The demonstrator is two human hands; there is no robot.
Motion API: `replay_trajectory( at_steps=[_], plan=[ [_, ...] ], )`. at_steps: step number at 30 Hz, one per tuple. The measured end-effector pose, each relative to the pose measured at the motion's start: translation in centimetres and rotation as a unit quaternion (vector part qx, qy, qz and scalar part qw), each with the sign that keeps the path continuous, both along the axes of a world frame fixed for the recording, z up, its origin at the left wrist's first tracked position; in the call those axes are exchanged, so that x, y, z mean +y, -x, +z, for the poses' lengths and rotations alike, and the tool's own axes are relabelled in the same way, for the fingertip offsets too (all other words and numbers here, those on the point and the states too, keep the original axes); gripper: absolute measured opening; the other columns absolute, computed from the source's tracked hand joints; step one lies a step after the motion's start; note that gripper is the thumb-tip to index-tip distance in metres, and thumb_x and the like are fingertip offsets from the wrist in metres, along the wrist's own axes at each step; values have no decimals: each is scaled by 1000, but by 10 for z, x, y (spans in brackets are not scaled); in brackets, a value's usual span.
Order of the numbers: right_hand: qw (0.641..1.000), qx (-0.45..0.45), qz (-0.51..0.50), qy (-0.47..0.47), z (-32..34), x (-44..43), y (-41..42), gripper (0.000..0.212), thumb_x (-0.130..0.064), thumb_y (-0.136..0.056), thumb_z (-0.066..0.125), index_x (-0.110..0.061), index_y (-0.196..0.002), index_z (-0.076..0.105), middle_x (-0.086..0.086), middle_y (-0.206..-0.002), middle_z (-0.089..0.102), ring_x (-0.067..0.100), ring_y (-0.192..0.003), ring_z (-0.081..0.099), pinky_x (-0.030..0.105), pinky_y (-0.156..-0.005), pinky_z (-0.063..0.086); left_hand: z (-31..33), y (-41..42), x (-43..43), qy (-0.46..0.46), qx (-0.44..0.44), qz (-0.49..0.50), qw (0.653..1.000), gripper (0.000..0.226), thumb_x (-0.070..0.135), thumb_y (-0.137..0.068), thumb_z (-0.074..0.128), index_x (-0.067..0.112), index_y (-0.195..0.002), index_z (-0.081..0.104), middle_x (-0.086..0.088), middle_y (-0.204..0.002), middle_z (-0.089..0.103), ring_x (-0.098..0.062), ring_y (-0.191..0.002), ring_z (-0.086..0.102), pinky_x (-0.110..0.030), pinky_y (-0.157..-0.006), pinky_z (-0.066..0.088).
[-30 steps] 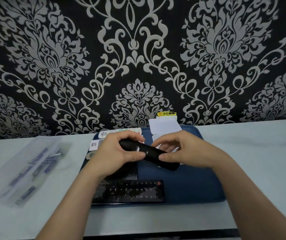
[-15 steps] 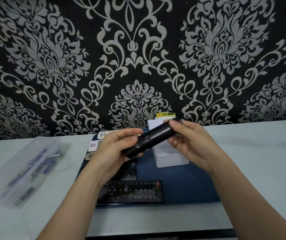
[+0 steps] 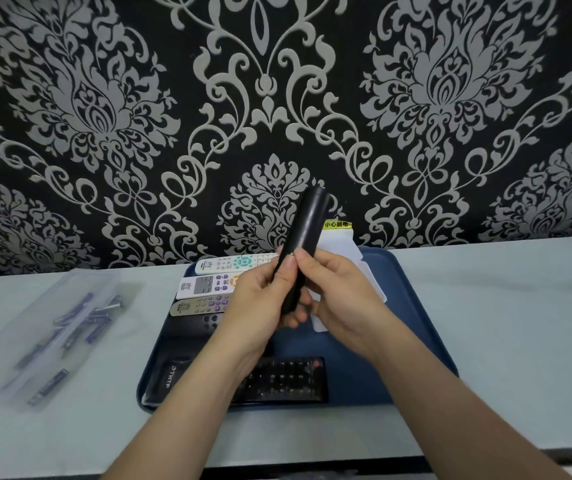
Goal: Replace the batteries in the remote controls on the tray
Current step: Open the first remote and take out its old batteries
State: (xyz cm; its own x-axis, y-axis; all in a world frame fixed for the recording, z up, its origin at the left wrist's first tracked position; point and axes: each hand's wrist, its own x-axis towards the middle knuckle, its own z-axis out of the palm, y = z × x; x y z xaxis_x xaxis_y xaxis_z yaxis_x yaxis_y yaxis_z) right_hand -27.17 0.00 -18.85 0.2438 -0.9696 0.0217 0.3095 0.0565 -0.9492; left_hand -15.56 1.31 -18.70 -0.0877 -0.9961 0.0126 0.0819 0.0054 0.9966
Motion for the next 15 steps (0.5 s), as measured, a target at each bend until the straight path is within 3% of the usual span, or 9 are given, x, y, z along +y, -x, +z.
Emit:
replay_trajectory(
  at_steps=[3, 7, 9, 11, 13, 15],
  plan=[
    [1000, 9, 1, -10, -1, 1, -2, 36, -26, -101, 49, 7, -108, 62, 6, -50, 43, 24, -45, 41, 39, -52, 45, -2, 0, 1, 17, 5, -17, 1000, 25, 23, -101, 43, 6, -103, 61, -8, -65, 56, -15, -48, 47, -21, -43, 35],
    [1000, 3, -5, -12, 0, 3, -5, 33, -25, -102, 47, 2, -110, 63, 2, -51, 46, 17, -45, 39, 35, -49, 43, 0, -1, 2, 33, 5, -30, 999, 20, 17, -101, 43, 8, -108, 60, -8, -65, 55, -16, -51, 48, -22, -46, 37],
    [1000, -2, -8, -8, 2, 4, -5, 29, -24, -103, 45, -3, -107, 64, 3, -56, 46, 10, -44, 37, 27, -45, 39, 1, -2, 2, 30, -3, -37, 999, 21, 14, -101, 43, 10, -112, 60, -8, -68, 59, -18, -58, 53, -24, -53, 45],
    [1000, -21, -4, -19, 5, 5, -5, 27, -25, -104, 43, -8, -106, 64, 1, -61, 55, 7, -46, 45, 24, -49, 42, 1, -5, 1, 32, -22, -52, 998, 24, 12, -101, 43, 14, -117, 61, -8, -80, 66, -21, -74, 62, -29, -68, 53],
    [998, -50, 10, -43, 9, 6, -3, 27, -26, -104, 43, -10, -109, 65, 4, -79, 69, 12, -67, 65, 32, -64, 56, 1, -10, -2, 76, -95, -42, 992, 25, 23, -98, 50, 25, -120, 63, -2, -99, 71, -17, -94, 66, -33, -85, 53],
    [994, -80, 19, -69, 11, 5, 0, 27, -28, -104, 43, -11, -113, 62, 8, -94, 71, 21, -88, 70, 45, -76, 60, 1, -18, -5, 149, -223, 10, 963, 27, 37, -88, 58, 36, -115, 64, 5, -101, 68, -10, -97, 62, -30, -88, 49]
  ],
)
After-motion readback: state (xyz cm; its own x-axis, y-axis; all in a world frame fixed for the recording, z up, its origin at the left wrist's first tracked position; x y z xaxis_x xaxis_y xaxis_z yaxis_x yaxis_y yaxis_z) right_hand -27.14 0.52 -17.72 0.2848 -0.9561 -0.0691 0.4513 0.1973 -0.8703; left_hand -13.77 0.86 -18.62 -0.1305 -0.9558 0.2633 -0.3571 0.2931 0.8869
